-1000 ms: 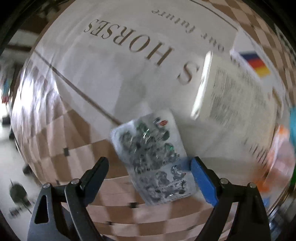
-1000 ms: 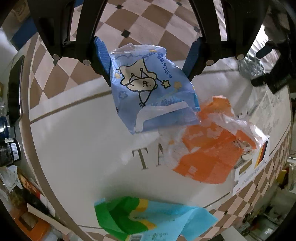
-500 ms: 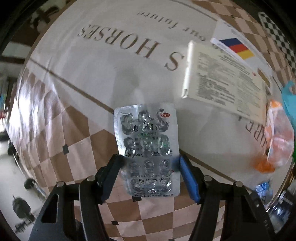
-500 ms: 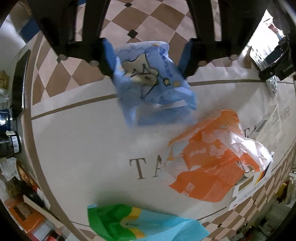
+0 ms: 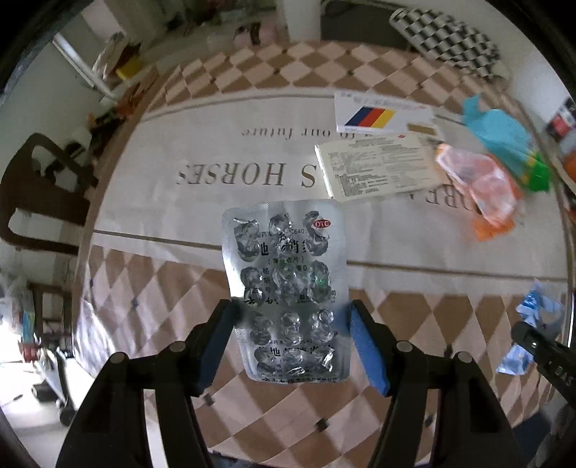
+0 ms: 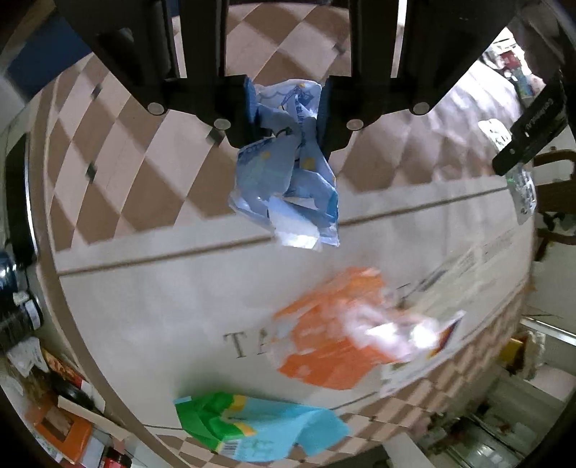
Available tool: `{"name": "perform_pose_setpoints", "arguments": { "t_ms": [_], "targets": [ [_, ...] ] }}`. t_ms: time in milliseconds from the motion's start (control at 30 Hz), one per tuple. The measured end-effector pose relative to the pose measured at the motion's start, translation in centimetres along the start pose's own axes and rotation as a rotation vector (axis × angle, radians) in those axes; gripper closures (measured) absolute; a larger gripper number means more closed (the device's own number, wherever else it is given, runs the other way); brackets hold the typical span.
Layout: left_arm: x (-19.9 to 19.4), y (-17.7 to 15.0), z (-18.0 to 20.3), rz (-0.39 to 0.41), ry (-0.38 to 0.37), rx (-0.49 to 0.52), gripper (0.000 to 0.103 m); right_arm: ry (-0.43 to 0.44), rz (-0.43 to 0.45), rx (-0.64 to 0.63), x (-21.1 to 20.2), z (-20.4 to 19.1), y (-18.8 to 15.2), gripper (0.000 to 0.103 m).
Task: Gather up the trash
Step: 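Carry both items to the white bin and open both tools to drop them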
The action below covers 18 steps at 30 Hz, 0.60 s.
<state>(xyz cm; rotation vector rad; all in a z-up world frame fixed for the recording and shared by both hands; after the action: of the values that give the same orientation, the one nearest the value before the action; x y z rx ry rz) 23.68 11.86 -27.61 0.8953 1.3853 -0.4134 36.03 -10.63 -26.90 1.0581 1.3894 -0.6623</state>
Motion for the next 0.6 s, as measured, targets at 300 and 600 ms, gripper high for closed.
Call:
{"name": "perform_pose_setpoints", "arguments": {
  "t_ms": [300,600],
  "targets": [
    [-6.2,-7.6,-2.2,0.100,-0.161,0.038,0.041,0.058,0.071,-0.017,-3.6,-6.4,-11.0,0.078],
    [-4.3,-23.0,-5.5,-0.062,-0.290,0.083,0.041,0.115,-0.006,0.139,-2.2,-7.1,-30.5,0.078]
  ]
}}
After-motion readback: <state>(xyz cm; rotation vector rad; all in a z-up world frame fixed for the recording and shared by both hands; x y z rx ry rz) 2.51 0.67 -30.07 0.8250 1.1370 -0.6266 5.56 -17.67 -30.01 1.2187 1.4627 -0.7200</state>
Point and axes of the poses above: each gripper's, at about its wrist camera, not at the fingertips, and x roughly the way its jaws point, z to its right, y to its top, the point moved 9 cm from there along x, roughly the way its jaws point, and after that the axes turned 1 degree about z, right-handed, at the moved point
